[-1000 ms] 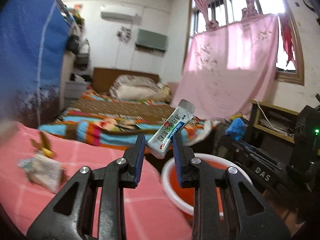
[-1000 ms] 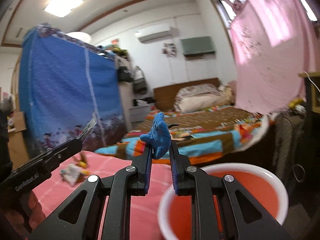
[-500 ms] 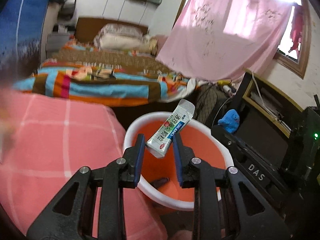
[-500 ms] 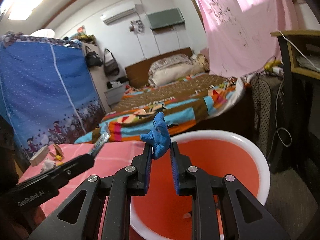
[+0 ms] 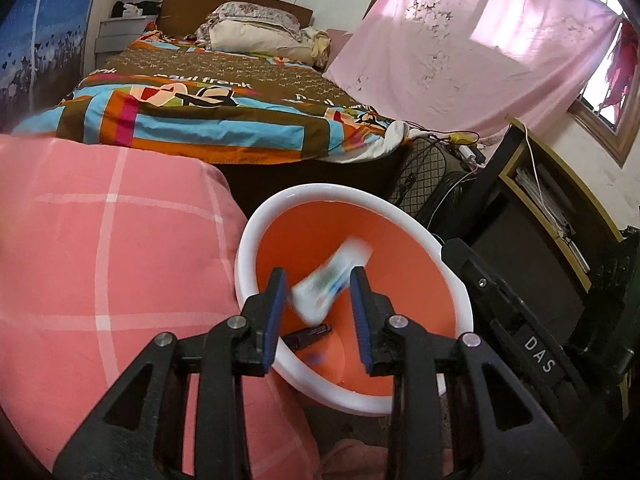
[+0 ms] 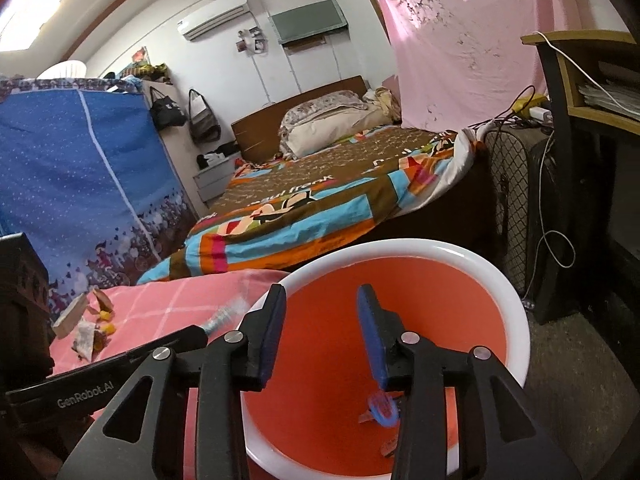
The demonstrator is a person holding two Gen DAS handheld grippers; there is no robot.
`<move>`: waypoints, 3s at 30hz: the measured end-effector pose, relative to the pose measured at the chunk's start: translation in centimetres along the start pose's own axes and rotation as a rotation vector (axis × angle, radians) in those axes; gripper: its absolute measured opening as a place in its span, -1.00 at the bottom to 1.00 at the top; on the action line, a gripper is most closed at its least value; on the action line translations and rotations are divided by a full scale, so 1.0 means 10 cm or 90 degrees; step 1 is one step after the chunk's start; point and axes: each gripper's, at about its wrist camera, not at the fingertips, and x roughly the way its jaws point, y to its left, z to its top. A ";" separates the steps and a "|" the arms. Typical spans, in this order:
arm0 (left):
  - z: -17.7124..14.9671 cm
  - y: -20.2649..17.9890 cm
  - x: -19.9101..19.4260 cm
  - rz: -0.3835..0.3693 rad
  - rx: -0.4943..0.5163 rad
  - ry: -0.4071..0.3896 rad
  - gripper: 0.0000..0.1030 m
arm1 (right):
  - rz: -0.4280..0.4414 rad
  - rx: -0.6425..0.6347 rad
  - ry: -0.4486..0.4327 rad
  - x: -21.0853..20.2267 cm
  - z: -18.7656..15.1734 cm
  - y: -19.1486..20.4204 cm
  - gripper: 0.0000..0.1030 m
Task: Collect trash
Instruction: 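Carry the tube and toy over the bucket and open both tools, then move both tools back over the bedspread, then grasp the small white tube with the left tool while the right tool grasps a brown scrap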
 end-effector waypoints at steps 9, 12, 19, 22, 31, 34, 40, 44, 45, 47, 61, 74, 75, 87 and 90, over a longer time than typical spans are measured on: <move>0.02 0.10 -0.10 0.015 -0.004 -0.033 0.03 | -0.008 0.004 -0.008 -0.02 0.02 -0.01 -0.07; 0.04 0.17 -0.22 0.038 0.001 -0.069 0.17 | -0.009 0.001 -0.022 -0.04 0.05 0.03 0.28; 0.07 0.40 -0.63 0.097 0.001 -0.178 0.70 | 0.006 -0.024 -0.089 -0.16 0.12 0.26 0.75; 0.07 0.52 -0.84 0.129 0.005 -0.228 0.95 | 0.021 -0.037 -0.122 -0.20 0.13 0.39 1.00; -0.06 0.93 -1.42 0.226 -0.002 -0.361 1.00 | 0.091 -0.102 -0.194 -0.27 0.09 0.92 1.00; -0.10 1.09 -1.59 0.253 -0.008 -0.388 1.00 | 0.119 -0.124 -0.221 -0.29 0.05 1.12 1.00; -0.14 1.39 -1.87 0.316 -0.007 -0.427 1.00 | 0.173 -0.151 -0.256 -0.27 -0.03 1.47 1.00; -0.19 1.62 -2.03 0.352 0.001 -0.440 1.00 | 0.199 -0.173 -0.257 -0.20 -0.12 1.69 1.00; -0.19 1.69 -2.07 0.365 0.005 -0.443 1.00 | 0.203 -0.180 -0.256 -0.18 -0.14 1.74 1.00; -0.18 1.78 -2.10 0.378 0.012 -0.445 1.00 | 0.210 -0.196 -0.251 -0.13 -0.19 1.84 1.00; -0.14 2.36 -1.88 0.399 0.001 -0.299 1.00 | 0.168 -0.285 -0.090 0.54 -0.41 2.36 1.00; 0.03 2.79 -1.30 0.300 -0.084 -0.073 0.05 | 0.166 -0.301 0.119 1.08 -0.58 2.44 0.30; 0.04 2.81 -1.28 0.295 -0.089 -0.069 0.02 | 0.172 -0.300 0.131 1.10 -0.59 2.45 0.20; 0.05 2.79 -1.19 0.256 -0.092 -0.036 -0.63 | 0.257 -0.320 0.222 1.14 -0.77 2.64 -0.22; 0.05 2.77 -1.19 0.242 -0.092 -0.031 -0.79 | 0.275 -0.304 0.232 1.17 -0.77 2.67 -0.23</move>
